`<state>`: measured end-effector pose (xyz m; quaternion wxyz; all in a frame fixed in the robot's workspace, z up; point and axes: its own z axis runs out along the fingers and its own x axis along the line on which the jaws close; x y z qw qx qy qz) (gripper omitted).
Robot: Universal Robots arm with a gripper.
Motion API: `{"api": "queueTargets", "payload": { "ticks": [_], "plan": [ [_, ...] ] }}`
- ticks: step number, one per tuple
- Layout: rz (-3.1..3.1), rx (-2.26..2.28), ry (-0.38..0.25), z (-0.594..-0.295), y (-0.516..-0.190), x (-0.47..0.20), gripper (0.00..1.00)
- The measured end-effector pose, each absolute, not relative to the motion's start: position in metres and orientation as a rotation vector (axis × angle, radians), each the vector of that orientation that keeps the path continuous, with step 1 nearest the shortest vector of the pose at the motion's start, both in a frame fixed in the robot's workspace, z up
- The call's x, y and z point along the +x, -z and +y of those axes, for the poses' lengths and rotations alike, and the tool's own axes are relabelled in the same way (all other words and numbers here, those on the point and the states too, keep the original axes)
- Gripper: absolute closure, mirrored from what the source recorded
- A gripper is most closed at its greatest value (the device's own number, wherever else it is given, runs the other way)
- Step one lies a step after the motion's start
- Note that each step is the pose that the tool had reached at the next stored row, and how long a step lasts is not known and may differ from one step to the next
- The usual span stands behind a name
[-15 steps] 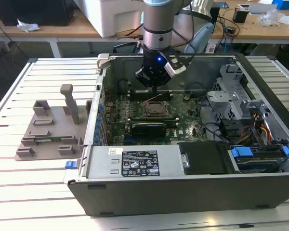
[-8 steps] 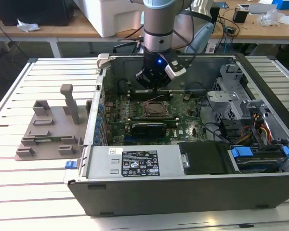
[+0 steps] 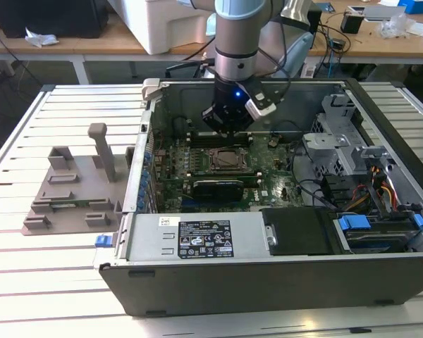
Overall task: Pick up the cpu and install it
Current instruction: 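Install the first cpu locking lever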
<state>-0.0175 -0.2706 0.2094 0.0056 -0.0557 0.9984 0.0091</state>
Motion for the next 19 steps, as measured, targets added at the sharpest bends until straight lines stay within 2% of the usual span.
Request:
{"api": "queueTargets", "payload": {
  "ticks": [16,19],
  "plan": [
    [3.126,-0.174,-0.028,-0.272,-0.201,-0.009,0.89],
    [3.124,-0.174,-0.025,-0.272,-0.212,-0.009,0.89]
  ]
}}
